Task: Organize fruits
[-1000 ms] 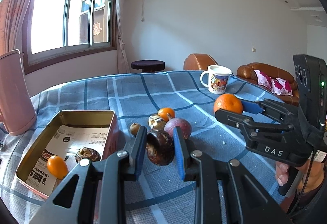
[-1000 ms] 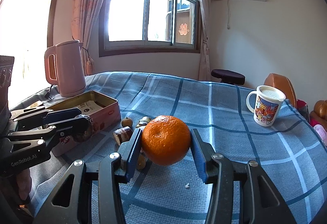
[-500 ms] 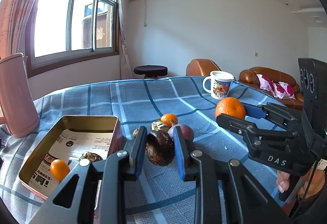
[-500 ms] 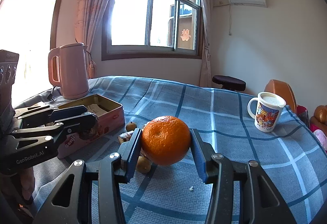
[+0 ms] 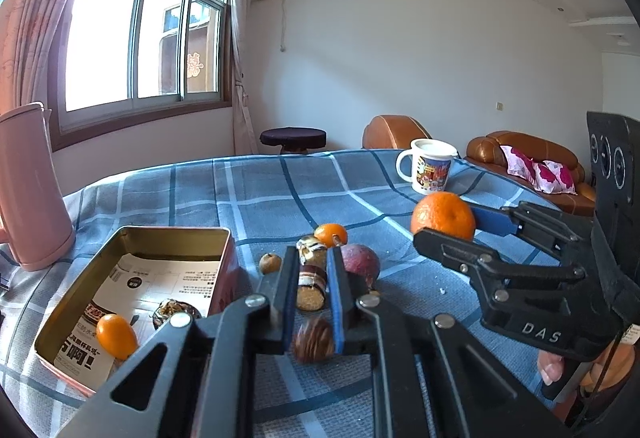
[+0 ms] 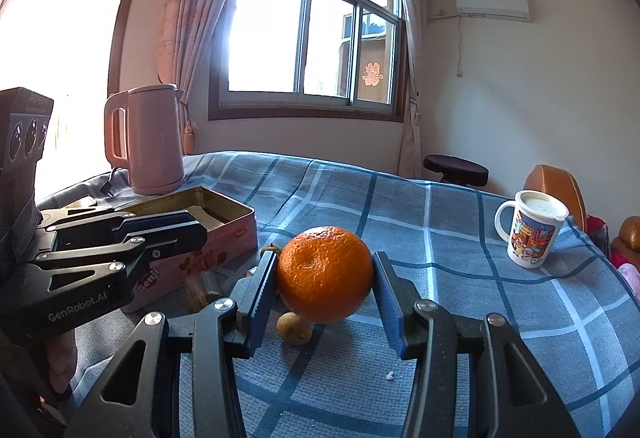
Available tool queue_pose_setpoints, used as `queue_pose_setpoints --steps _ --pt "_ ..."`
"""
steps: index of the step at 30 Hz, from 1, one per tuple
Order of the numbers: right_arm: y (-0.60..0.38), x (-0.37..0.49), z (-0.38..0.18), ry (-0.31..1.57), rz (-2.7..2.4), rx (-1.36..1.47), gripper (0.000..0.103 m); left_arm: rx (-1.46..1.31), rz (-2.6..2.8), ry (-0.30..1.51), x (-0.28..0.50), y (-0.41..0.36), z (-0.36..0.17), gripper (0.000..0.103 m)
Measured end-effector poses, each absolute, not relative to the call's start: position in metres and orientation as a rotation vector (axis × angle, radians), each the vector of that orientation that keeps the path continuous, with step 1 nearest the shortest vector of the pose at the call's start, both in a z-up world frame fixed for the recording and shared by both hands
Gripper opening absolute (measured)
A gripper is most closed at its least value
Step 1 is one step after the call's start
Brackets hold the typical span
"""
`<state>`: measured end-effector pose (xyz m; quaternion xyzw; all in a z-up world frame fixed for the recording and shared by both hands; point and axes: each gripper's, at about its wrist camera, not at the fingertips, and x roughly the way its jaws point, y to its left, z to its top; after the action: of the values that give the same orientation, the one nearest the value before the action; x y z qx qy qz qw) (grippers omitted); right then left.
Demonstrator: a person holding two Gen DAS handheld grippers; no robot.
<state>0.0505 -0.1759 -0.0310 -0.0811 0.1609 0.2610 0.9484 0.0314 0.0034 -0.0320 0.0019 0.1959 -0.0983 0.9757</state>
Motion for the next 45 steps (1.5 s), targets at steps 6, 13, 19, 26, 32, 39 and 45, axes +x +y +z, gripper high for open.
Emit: queue_pose_setpoints --steps 6,13,19,26,32,39,45 --pt "-0.173 0.052 -0.032 0.334 0.525 -0.164 0.049 -0.013 -0.218 0.447 0.039 0.007 -0.036 0.015" --pt "-0.182 0.052 -0.032 0.343 0.510 -0.143 0.049 -0.009 -0.264 0.539 0.050 -0.003 -0.044 0.082" --pt "-0.187 0.054 -0.031 0.343 0.516 -0.119 0.049 0.039 -0.261 0.692 0.073 -0.015 -0.061 0.074" --pt "-0.188 0.054 -0.031 0.344 0.520 -0.113 0.049 0.090 -0.262 0.799 0.086 -0.025 -0.075 0.057" --pt "-0.186 0.055 -0.031 0.346 0.522 -0.119 0.049 0.087 -0.226 0.819 0.090 -0.017 -0.078 0.040" --pt "-0.186 0.054 -0.032 0.343 0.516 -0.127 0.049 0.069 -0.256 0.800 0.087 -0.015 -0.075 0.039" --pt "-0.183 0.052 -0.032 0.339 0.515 -0.140 0.049 0.055 -0.249 0.705 0.072 -0.008 -0.062 0.039"
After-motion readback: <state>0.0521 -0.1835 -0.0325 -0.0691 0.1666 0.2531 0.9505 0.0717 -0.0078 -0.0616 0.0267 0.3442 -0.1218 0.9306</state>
